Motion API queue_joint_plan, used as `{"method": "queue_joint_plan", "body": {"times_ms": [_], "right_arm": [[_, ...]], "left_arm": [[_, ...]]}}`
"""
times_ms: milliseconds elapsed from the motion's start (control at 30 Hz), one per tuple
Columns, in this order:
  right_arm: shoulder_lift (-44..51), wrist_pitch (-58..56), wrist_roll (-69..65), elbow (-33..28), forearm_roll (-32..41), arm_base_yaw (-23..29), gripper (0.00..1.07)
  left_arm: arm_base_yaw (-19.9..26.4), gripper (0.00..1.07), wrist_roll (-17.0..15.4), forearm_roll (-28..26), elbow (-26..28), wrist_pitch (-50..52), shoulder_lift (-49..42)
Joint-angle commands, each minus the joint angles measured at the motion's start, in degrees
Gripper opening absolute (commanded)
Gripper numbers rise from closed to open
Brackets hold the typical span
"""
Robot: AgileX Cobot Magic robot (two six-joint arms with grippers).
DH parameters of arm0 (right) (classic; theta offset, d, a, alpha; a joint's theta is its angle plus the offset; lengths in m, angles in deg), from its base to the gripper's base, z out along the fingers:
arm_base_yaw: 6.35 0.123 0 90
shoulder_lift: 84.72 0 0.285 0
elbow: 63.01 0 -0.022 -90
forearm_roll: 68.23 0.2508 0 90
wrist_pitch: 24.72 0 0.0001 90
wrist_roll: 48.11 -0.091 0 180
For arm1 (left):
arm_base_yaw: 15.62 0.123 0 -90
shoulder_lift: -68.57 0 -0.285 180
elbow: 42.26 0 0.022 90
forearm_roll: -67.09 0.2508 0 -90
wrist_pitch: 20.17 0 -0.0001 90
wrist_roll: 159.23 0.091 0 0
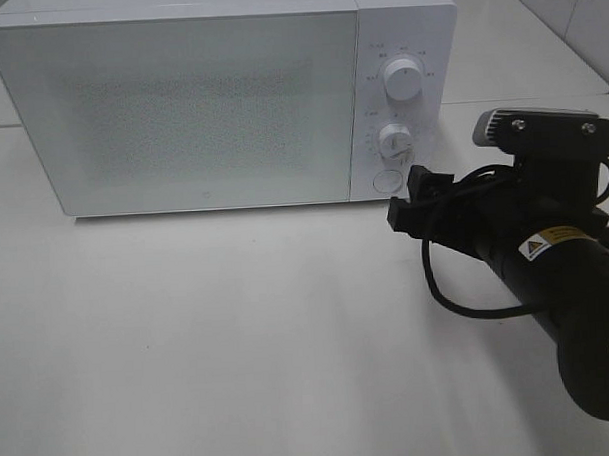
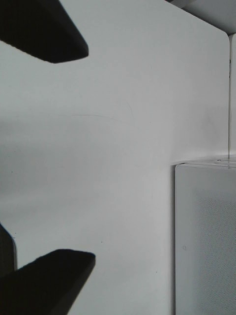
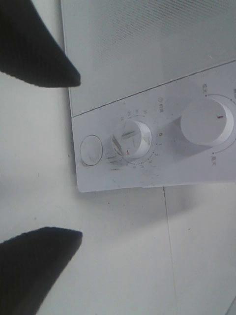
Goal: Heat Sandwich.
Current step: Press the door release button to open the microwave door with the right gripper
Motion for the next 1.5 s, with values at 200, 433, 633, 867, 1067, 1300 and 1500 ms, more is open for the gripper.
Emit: {"method": "queue_joint_plan", "body": {"times_ms": [200, 433, 633, 867, 1067, 1300, 1500], "right_arm": [[0.2, 0.1, -30.3, 0.0, 0.0, 0.2, 0.75], [0.2, -4.9, -53.9, 0.0, -0.1, 0.2, 0.66], [0.2, -7.9, -74.0, 0.0, -0.1, 0.2, 0.39], [0.2, -9.1, -77.3, 0.0, -0.3, 0.2, 0.04], [0.2, -9.2, -77.4, 0.1, -2.7, 0.2, 0.00], [0.2, -9.2, -77.4, 0.1, -2.9, 0.2, 0.00], [0.2, -9.2, -77.4, 0.1, -2.9, -0.1, 0.00]], "left_arm": [[-0.3, 0.98, -0.1, -0.1, -0.1, 0.5, -1.4], [-0.3, 0.98, -0.1, -0.1, -0.1, 0.5, -1.4], [-0.3, 0.98, -0.1, -0.1, -0.1, 0.5, -1.4], [-0.3, 0.98, -0.1, -0.1, -0.1, 0.5, -1.4], [-0.3, 0.98, -0.1, -0.1, -0.1, 0.5, -1.4], [-0.3, 0.98, -0.1, -0.1, -0.1, 0.5, -1.4], [-0.3, 0.98, -0.1, -0.1, -0.1, 0.5, -1.4]]}}
